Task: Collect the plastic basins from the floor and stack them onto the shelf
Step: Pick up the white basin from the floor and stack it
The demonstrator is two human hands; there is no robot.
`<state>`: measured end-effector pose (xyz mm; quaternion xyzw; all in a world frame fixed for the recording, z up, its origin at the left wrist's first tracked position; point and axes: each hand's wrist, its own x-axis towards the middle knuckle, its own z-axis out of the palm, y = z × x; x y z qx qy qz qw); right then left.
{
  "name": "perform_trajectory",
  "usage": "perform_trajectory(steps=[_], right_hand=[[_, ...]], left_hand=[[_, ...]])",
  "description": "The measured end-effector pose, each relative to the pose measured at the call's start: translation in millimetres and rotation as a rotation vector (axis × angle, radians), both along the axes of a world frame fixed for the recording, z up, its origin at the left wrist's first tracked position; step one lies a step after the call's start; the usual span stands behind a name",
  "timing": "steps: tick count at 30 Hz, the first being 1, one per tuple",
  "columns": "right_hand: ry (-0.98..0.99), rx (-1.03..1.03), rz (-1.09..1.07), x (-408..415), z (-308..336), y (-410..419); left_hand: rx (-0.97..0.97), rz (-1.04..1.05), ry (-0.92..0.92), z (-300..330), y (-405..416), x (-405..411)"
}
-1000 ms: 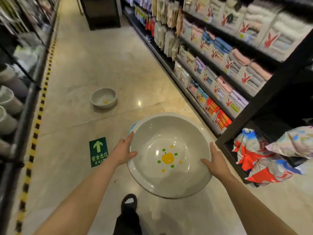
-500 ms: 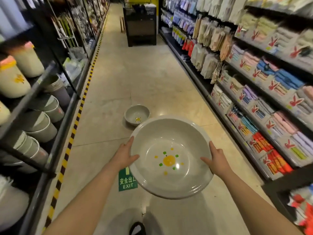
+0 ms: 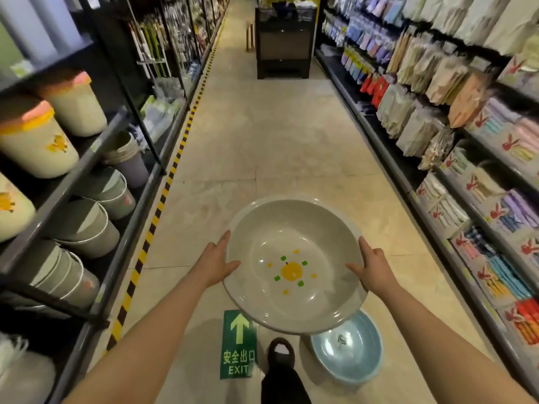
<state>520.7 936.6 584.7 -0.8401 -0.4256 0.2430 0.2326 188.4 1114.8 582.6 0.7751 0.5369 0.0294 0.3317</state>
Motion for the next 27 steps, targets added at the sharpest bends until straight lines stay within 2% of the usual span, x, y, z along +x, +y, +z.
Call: perform_trajectory(steps=[6, 13, 27], right_hand=[[0.003, -0.009, 0.085, 47.9, -2.8, 123.7], [0.007, 0.020, 0.087, 96.4, 12.6, 246.4], [-0.027, -0.014, 0.064, 196.5, -11.0, 509.1]], left_hand=[[0.037, 0.072, 0.037, 3.7, 100.7, 35.3], [0.037, 0.102, 0.001, 15.4, 217.7, 82.2], [-0.009, 0.096, -0.016, -12.6, 479.1, 183.3]])
